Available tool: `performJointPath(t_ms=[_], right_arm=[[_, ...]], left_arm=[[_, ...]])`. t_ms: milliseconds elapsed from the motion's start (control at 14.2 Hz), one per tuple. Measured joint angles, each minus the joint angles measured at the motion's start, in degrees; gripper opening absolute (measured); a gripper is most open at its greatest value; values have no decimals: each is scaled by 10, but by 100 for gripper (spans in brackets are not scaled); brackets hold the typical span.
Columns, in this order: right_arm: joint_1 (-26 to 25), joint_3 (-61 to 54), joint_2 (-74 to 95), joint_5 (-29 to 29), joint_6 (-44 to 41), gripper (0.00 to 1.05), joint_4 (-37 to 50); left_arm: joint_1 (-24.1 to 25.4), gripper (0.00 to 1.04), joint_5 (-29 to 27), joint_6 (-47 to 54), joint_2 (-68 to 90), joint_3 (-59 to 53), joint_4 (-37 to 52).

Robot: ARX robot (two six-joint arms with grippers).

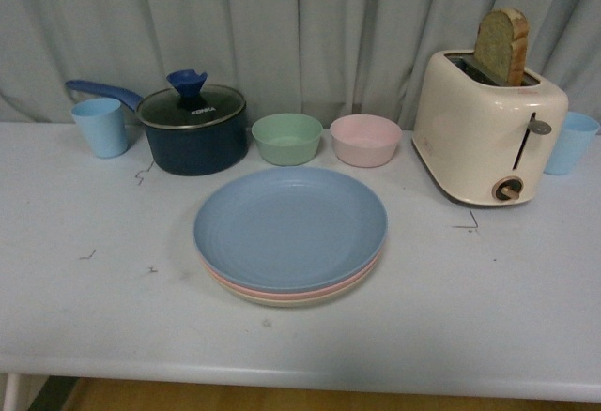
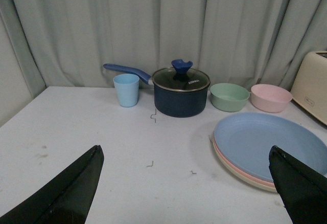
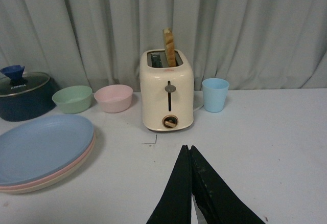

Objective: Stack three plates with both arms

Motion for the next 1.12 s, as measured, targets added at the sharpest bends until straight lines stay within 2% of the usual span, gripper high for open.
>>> performJointPath(t_ms=[281, 351, 702, 842, 1123], right_arm=[[0, 0, 0, 0, 0, 3, 0], [0, 0, 0, 0, 0, 13, 0], [0, 0, 0, 0, 0, 78, 0], [0, 0, 0, 0, 0, 97, 0], [0, 0, 0, 0, 0, 98, 0]], left_arm=[[0, 98, 0, 0, 0, 0, 0], [0, 98, 0, 0, 0, 0, 0], [0, 98, 0, 0, 0, 0, 0], [0, 98, 0, 0, 0, 0, 0], [0, 98, 0, 0, 0, 0, 0]])
